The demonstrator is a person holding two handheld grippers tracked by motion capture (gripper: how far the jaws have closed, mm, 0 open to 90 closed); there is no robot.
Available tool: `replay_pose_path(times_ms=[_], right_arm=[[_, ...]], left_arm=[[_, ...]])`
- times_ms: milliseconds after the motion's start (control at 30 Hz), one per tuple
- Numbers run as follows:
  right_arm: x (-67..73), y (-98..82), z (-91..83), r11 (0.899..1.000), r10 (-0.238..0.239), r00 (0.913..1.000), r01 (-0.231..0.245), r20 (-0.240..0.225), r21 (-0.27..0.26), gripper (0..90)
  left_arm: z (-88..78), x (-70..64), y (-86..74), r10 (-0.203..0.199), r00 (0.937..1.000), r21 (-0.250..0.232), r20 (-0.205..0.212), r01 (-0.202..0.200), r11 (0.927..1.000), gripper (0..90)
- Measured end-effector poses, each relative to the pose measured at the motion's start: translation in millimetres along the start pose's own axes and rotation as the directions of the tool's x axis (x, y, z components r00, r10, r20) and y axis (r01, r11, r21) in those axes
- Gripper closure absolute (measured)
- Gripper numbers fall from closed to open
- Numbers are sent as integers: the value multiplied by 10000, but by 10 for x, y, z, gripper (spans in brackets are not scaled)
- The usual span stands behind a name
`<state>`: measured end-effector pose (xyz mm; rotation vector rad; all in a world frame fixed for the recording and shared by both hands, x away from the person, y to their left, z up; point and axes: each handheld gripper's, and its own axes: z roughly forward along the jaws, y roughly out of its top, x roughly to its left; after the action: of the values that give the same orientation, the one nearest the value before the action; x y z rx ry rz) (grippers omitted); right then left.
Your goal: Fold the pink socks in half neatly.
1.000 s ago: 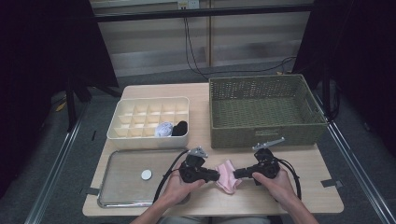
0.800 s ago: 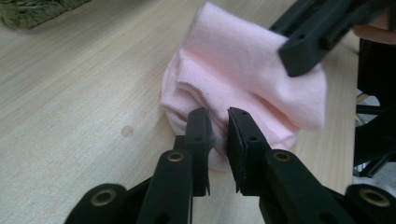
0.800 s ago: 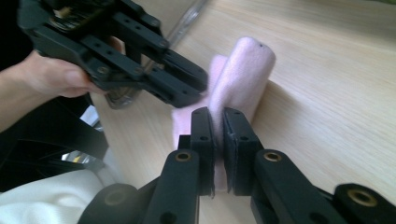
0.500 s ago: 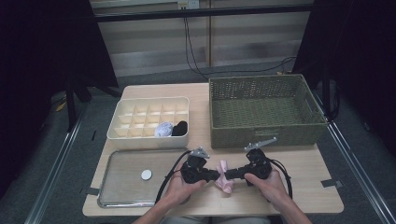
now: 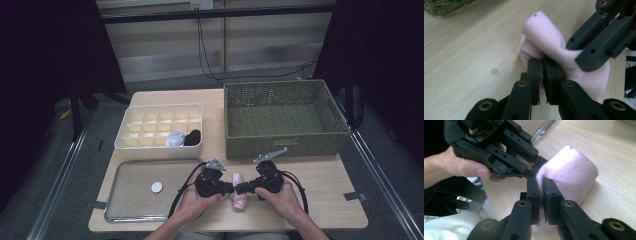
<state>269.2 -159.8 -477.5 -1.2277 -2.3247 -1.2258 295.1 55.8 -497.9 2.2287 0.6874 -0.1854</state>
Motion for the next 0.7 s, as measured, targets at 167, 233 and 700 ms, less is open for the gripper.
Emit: replay_pose_path(times_ms=[167, 233, 700], right_arm=[[-28, -29, 34, 9997, -3, 9995, -5, 325, 236, 841], [-41, -30, 43, 9996, 71, 9993, -80, 354, 262, 841], [-13, -25, 47, 9995, 5, 9993, -16, 370, 307, 793]], left_arm=[[-60, 88, 5, -501, 9986, -235, 154, 505, 9984, 770], [-112, 117, 27, -556, 9983, -386, 150, 562, 9977, 760], [-125, 149, 202, -1327, 9905, -1101, 371, 1361, 9846, 493]])
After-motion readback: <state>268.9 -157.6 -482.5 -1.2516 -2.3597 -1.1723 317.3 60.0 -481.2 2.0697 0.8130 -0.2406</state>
